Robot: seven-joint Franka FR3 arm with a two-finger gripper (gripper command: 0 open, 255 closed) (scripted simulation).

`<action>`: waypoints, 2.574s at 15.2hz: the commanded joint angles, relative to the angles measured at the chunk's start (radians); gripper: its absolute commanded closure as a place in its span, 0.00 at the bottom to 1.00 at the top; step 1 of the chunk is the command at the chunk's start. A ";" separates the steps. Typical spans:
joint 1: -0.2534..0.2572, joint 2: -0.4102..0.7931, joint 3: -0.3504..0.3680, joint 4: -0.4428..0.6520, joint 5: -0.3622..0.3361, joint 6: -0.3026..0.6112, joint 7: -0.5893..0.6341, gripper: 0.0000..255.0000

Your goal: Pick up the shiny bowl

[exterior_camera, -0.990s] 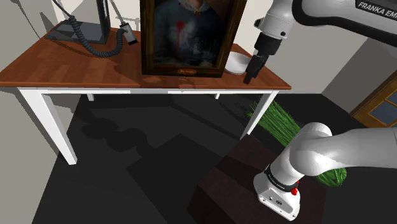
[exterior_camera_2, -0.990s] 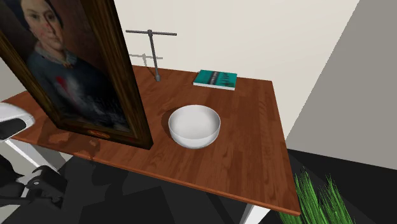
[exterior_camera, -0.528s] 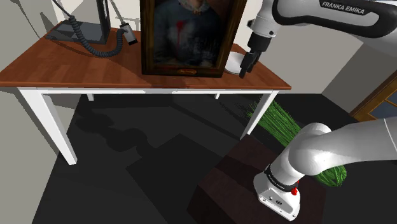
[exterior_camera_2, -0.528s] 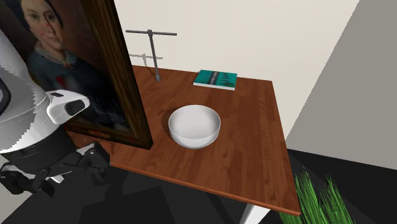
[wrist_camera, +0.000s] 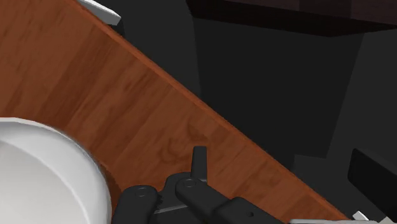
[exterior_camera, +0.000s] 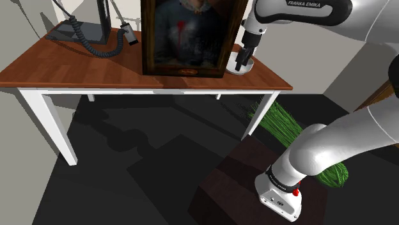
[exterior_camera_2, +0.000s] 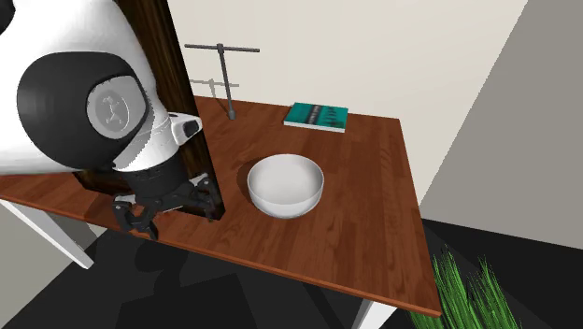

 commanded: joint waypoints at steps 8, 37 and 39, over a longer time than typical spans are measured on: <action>-0.042 0.309 -0.091 0.272 -0.008 0.038 -0.154 0.00; -0.072 0.462 -0.119 0.398 0.010 0.065 -0.219 1.00; -0.072 0.463 -0.119 0.426 0.011 0.038 -0.221 1.00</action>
